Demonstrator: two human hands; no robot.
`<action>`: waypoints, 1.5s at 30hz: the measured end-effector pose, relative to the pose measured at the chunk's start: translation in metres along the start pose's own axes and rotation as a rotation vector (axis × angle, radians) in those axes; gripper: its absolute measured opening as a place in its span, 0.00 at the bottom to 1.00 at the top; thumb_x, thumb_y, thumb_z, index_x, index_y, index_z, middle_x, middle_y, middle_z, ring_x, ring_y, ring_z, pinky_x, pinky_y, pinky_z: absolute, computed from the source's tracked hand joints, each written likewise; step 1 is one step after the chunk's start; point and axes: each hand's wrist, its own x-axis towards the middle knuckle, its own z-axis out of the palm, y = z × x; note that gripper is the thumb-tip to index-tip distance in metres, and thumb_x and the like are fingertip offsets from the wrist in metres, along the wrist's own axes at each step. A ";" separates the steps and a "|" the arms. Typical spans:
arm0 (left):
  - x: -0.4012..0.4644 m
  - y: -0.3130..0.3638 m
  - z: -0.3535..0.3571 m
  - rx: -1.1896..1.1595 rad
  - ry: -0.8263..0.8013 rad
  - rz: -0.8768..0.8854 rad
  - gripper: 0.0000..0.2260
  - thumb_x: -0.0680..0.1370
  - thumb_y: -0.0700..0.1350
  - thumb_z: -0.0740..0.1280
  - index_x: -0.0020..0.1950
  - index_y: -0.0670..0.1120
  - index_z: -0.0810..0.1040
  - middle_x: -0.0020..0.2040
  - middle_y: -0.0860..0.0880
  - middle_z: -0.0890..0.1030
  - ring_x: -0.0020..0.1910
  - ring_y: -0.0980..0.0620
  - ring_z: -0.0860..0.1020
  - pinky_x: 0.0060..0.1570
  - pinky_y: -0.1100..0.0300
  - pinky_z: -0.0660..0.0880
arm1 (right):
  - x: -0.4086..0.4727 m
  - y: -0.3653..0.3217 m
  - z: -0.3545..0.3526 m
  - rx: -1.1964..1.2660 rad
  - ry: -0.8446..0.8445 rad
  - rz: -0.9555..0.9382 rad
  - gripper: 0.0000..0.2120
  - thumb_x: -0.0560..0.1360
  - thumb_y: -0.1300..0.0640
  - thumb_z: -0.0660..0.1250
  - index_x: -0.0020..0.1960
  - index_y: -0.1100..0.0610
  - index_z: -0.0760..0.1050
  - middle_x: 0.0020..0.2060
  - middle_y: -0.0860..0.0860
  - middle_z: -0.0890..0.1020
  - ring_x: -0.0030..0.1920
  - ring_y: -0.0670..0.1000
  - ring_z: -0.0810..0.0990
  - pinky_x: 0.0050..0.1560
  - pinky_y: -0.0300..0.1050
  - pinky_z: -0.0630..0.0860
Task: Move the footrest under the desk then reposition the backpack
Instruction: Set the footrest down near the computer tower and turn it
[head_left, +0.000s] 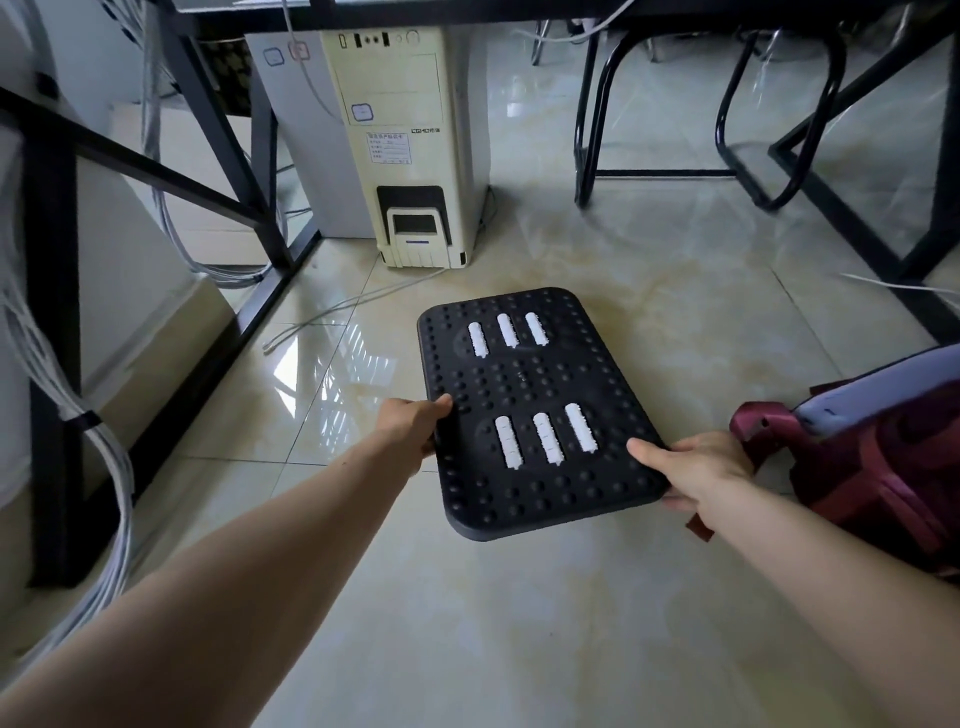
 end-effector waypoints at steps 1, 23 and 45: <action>-0.002 -0.003 0.000 -0.022 -0.006 -0.014 0.12 0.75 0.41 0.73 0.50 0.34 0.77 0.42 0.41 0.80 0.35 0.47 0.80 0.38 0.55 0.80 | 0.001 -0.004 -0.002 0.026 0.018 0.001 0.13 0.65 0.59 0.80 0.35 0.64 0.77 0.36 0.59 0.83 0.36 0.59 0.84 0.38 0.50 0.82; -0.026 -0.023 0.021 -0.294 0.092 -0.129 0.21 0.71 0.50 0.75 0.55 0.38 0.76 0.56 0.39 0.83 0.52 0.41 0.83 0.52 0.50 0.80 | 0.009 -0.001 -0.002 0.072 0.181 -0.055 0.19 0.67 0.48 0.77 0.47 0.62 0.80 0.45 0.57 0.82 0.44 0.56 0.79 0.46 0.44 0.74; -0.037 -0.015 0.014 -0.328 0.074 -0.067 0.21 0.75 0.41 0.72 0.65 0.36 0.73 0.56 0.40 0.82 0.35 0.47 0.81 0.40 0.59 0.79 | 0.016 0.015 0.011 0.302 -0.006 -0.003 0.07 0.71 0.63 0.74 0.42 0.66 0.77 0.47 0.63 0.83 0.42 0.61 0.84 0.36 0.49 0.80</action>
